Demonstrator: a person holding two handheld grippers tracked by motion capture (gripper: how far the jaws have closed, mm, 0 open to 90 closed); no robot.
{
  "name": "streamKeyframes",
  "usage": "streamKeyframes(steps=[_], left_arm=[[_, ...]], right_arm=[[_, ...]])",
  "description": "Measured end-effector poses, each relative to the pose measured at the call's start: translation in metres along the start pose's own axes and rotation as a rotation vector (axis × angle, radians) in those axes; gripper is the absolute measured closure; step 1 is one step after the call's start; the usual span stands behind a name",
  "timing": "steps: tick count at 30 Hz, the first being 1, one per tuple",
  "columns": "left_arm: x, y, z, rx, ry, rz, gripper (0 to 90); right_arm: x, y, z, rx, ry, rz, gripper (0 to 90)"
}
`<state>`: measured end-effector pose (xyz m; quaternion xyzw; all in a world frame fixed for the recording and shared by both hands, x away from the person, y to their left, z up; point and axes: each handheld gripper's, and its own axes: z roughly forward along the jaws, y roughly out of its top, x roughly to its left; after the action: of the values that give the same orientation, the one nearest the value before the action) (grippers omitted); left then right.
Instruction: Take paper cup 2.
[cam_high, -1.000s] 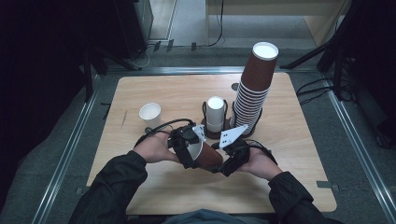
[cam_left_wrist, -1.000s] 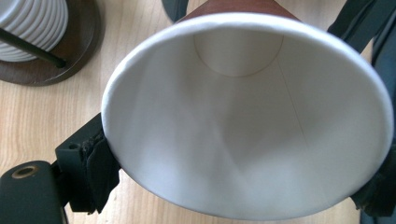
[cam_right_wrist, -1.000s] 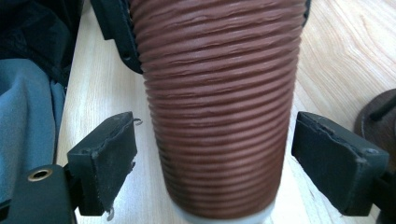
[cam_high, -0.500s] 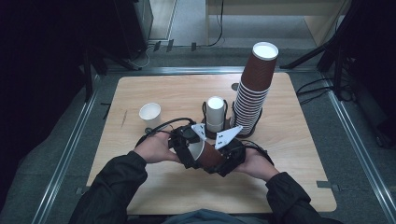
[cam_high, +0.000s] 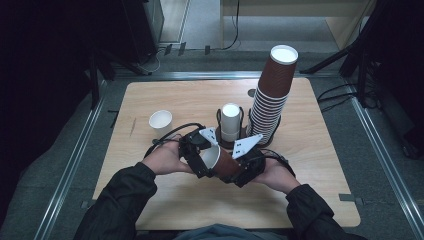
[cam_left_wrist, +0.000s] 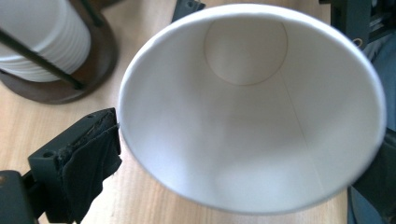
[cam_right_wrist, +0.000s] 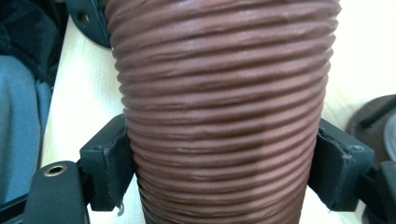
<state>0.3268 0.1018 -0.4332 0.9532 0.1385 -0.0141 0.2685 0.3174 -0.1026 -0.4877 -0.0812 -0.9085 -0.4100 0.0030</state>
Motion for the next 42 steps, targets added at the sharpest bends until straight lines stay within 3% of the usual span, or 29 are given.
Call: streamKeyframes(steps=[7, 12, 17, 25, 32, 38, 42], left_arm=[[0.001, -0.008, -0.005, -0.058, -0.003, -0.025, 0.0], [0.003, -0.011, -0.007, -0.098, -0.010, -0.042, 0.0], [0.004, -0.012, -0.012, -0.173, -0.033, -0.059, 0.0], [0.002, -0.008, -0.012, -0.210, -0.039, -0.058, 0.0], [0.002, -0.006, -0.011, -0.254, -0.052, -0.084, 0.0], [0.002, -0.006, -0.009, -0.253, -0.027, -0.079, 1.0], [0.003, -0.007, -0.010, -0.266, -0.039, -0.091, 5.7]], right_arm=[[-0.004, -0.001, -0.008, -0.058, -0.021, 0.012, 19.5], [-0.006, -0.002, -0.016, -0.126, -0.013, 0.054, 19.5], [-0.008, -0.002, -0.023, -0.197, -0.007, 0.072, 19.5], [-0.006, -0.002, -0.015, -0.179, -0.010, 0.049, 19.4], [-0.004, -0.001, -0.011, -0.175, -0.003, 0.044, 19.3], [-0.004, 0.000, -0.009, -0.179, -0.003, 0.042, 19.4], [-0.004, 0.000, -0.010, -0.178, -0.008, 0.043, 19.7]])
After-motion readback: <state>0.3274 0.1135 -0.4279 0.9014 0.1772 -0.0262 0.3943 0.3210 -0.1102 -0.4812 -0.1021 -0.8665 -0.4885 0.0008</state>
